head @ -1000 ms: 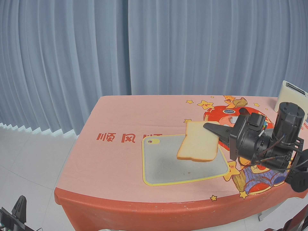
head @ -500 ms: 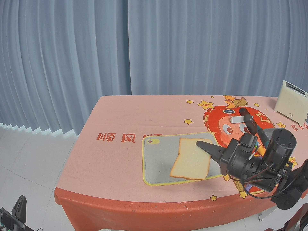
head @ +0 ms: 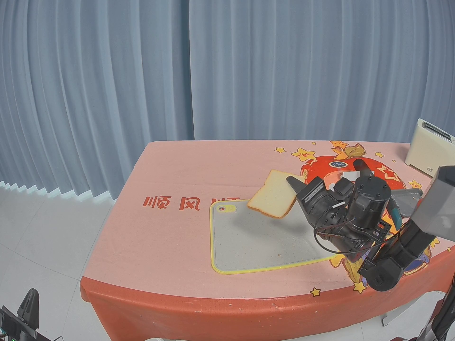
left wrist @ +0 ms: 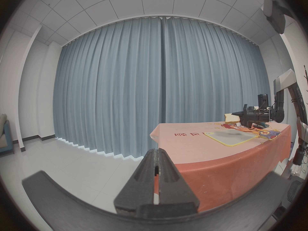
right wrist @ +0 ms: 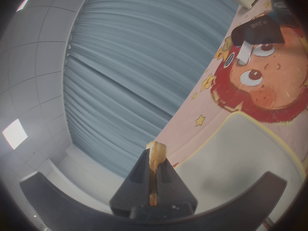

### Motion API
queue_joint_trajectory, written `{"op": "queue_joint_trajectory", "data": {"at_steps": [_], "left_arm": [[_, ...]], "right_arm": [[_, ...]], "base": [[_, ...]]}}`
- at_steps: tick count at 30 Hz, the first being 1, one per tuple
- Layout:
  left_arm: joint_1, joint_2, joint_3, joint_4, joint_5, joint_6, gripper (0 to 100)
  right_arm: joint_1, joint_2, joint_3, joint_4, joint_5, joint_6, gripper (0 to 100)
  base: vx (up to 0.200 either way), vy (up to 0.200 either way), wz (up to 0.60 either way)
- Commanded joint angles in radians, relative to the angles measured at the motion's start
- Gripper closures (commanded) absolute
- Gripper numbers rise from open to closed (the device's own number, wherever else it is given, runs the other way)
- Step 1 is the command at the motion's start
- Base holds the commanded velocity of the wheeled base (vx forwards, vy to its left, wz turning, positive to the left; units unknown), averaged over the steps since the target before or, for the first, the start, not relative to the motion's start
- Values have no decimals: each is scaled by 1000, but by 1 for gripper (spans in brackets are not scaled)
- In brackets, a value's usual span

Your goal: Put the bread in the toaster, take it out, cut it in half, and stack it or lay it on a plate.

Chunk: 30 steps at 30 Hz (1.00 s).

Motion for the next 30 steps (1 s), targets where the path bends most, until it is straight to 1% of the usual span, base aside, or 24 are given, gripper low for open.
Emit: {"op": "queue_joint_trajectory", "data": {"at_steps": [1, 2, 5, 10, 16, 25, 26, 30], "left_arm": [[0, -16, 18, 0, 0, 0, 100], [0, -16, 18, 0, 0, 0, 100], [0, -16, 18, 0, 0, 0, 100], [0, -16, 18, 0, 0, 0, 100], [0, -16, 18, 0, 0, 0, 100], [0, -16, 18, 0, 0, 0, 100], [0, -16, 18, 0, 0, 0, 100], [0, -16, 18, 0, 0, 0, 100]], "right_arm": [[-14, 75, -15, -1, -59, -11, 100], [-12, 76, -15, -3, -73, -10, 100], [-11, 72, -13, -1, -80, -10, 100], [-3, 85, 10, -4, -80, -10, 100], [0, 99, 5, -17, -80, -10, 100], [1, 99, 13, -1, -82, -11, 100], [1, 98, 15, -1, -82, -11, 0], [0, 90, 27, 0, -82, -13, 0]], "base": [[0, 0, 0], [0, 0, 0], [0, 0, 0], [0, 0, 0], [0, 0, 0], [0, 0, 0], [0, 0, 0], [0, 0, 0]]}}
